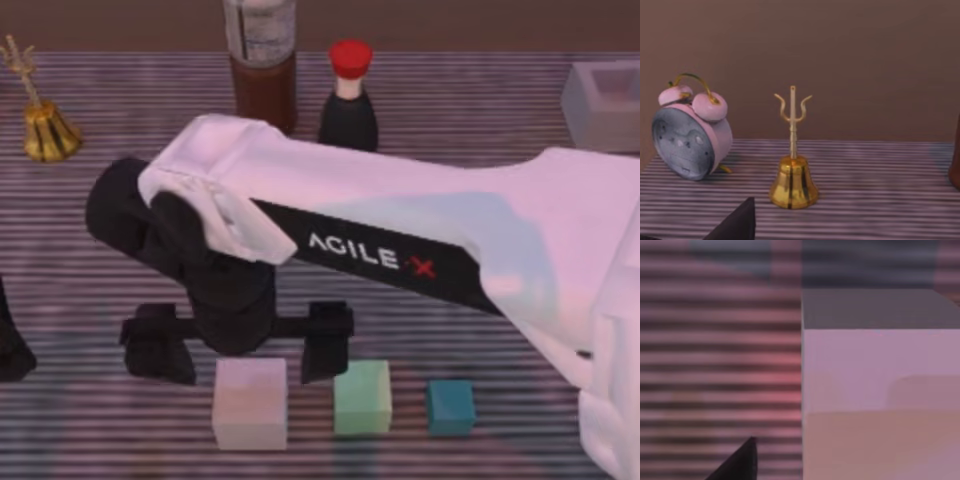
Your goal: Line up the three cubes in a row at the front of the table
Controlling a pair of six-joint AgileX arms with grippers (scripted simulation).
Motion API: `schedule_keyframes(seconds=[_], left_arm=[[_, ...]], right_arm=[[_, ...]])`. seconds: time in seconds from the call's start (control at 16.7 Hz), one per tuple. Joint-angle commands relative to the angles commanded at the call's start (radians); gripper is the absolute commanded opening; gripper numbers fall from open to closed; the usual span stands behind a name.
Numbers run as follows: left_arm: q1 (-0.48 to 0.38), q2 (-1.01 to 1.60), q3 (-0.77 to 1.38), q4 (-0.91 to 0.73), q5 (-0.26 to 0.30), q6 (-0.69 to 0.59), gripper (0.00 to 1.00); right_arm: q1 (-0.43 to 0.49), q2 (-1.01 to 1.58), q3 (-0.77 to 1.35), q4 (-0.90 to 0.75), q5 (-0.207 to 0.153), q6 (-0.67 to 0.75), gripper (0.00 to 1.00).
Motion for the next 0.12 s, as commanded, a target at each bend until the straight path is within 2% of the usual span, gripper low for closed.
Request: schedule_keyframes(seconds=[0.12], left_arm=[[0.000,0.000,0.000,0.000,0.000,0.000,1.00]], right_arm=[[0.001,-0.007,0.015,-0.016,0.000,-0.001,1.00]])
